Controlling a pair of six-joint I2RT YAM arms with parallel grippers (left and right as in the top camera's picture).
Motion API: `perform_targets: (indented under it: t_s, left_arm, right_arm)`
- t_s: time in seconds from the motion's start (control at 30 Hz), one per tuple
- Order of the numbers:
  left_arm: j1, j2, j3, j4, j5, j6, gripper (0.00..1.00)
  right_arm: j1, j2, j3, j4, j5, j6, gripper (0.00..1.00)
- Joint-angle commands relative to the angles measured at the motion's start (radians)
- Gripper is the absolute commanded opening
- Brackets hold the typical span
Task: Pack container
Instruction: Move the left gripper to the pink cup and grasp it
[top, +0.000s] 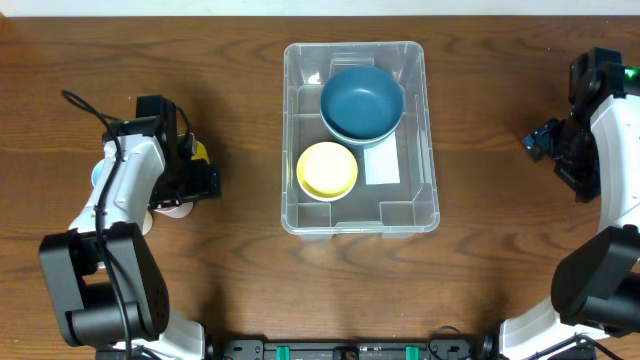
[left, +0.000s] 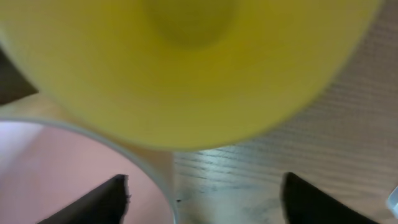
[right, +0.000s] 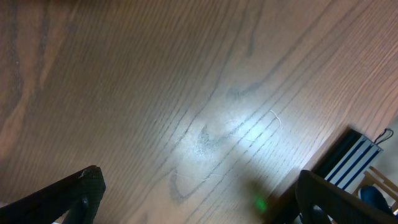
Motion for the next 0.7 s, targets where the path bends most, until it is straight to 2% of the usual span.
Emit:
perform_targets:
  t_s: [0.0,0.1,0.27,0.37,0.57,0.67]
  left_arm:
    - [0.005,0.006,-0.004,-0.006,-0.011,0.007,0.65]
    - [0.005,0.006,-0.004,-0.013,-0.011,0.007,0.45]
    - [0.005,0.006,-0.004,-0.030,-0.010,0.001,0.27]
    - [0.005,0.006,-0.004,-0.039,-0.010,-0.015,0.24]
    - [0.003,0.006,-0.004,-0.059,-0.010,-0.043,0.07]
    - [0.003,0.006,-0.004,-0.074,-0.010,-0.050,0.06]
  right_arm:
    - [-0.005,0.005,-0.001,0.000,0.011,0.013,0.99]
    - [-0.005,0.005,-0.001,0.000,0.011,0.013,0.99]
    - [-0.005,0.005,-0.001,0.000,0.011,0.013,0.99]
    - [-0.005,0.005,-0.001,0.000,0.011,0.013,0.99]
    - [-0.005,0.005,-0.001,0.000,0.011,0.013,0.99]
    - [-0.005,0.005,-0.001,0.000,0.011,0.013,0.99]
